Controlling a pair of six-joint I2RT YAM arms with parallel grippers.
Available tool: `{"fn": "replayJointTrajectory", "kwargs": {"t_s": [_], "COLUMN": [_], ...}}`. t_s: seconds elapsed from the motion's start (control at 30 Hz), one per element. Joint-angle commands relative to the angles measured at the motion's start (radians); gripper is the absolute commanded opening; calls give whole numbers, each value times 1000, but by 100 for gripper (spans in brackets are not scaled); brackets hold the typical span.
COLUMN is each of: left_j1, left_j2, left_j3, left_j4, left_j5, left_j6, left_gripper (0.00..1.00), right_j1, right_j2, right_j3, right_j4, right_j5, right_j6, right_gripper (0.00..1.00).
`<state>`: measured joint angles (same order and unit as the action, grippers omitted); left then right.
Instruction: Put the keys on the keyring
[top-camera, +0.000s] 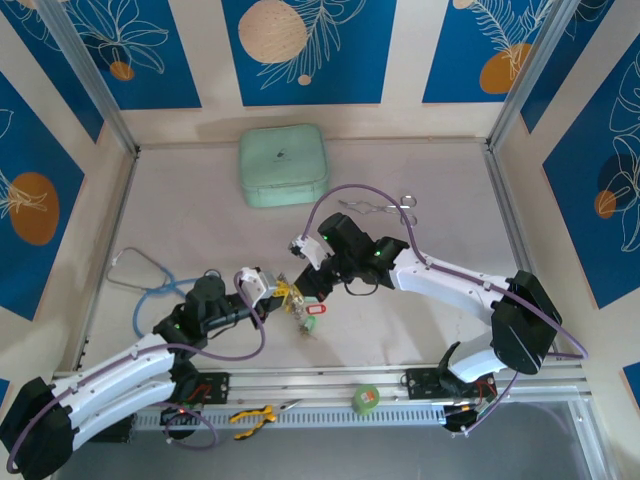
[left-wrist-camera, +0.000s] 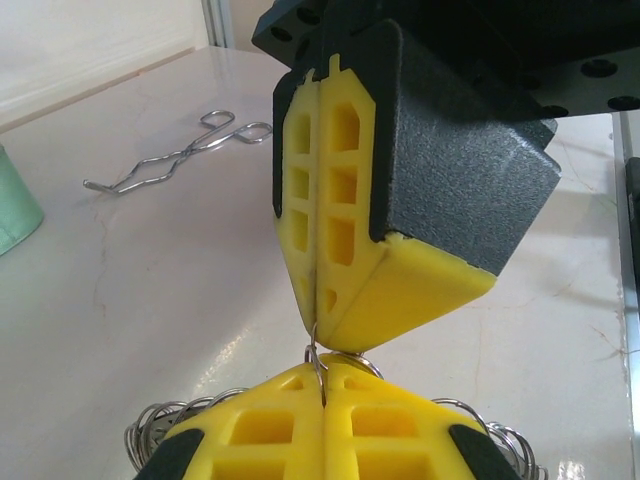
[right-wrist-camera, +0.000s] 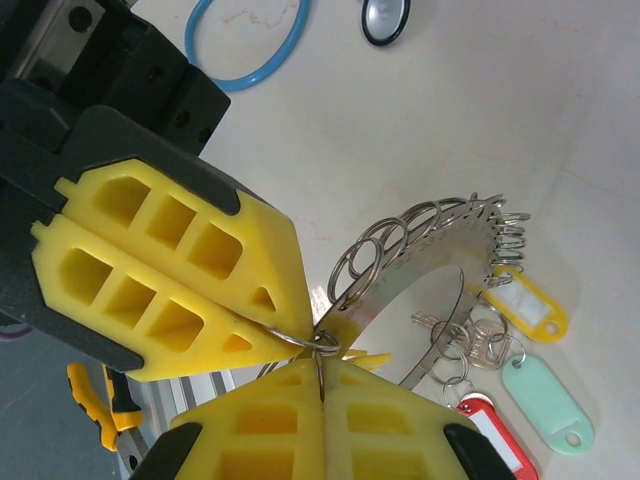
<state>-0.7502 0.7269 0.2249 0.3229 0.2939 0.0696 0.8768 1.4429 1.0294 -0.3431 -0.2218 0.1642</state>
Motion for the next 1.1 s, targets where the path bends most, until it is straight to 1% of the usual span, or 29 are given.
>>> {"fn": "replayJointTrajectory", "kwargs": {"t_s": [0.0,0.3,0.6,0.83,1.07], "left_j1": [-6,-5,-6,-5,-5], "left_j2": [-17,-19,-30,-44,-31], "left_j3": [-15,-24,-47,-59,-65], "left_j4": [18,36,94,124,163], "left_j5": [49,51,71,77,73], "left_j6": [17,17,24,29,5], "left_gripper": [0,0,0,0,0], "right_j1": [-19,-10,-10,-15,-6], "right_j2": [-19,-9,17,19,30], "right_j3": [-15,-23,-22,-24,-32], "right_j4": [36,41,55,62,85], "right_j5": [96,100,63,69,65], "right_j6": [39,70,143,180,197], "right_gripper": [0,0,0,0,0]}}
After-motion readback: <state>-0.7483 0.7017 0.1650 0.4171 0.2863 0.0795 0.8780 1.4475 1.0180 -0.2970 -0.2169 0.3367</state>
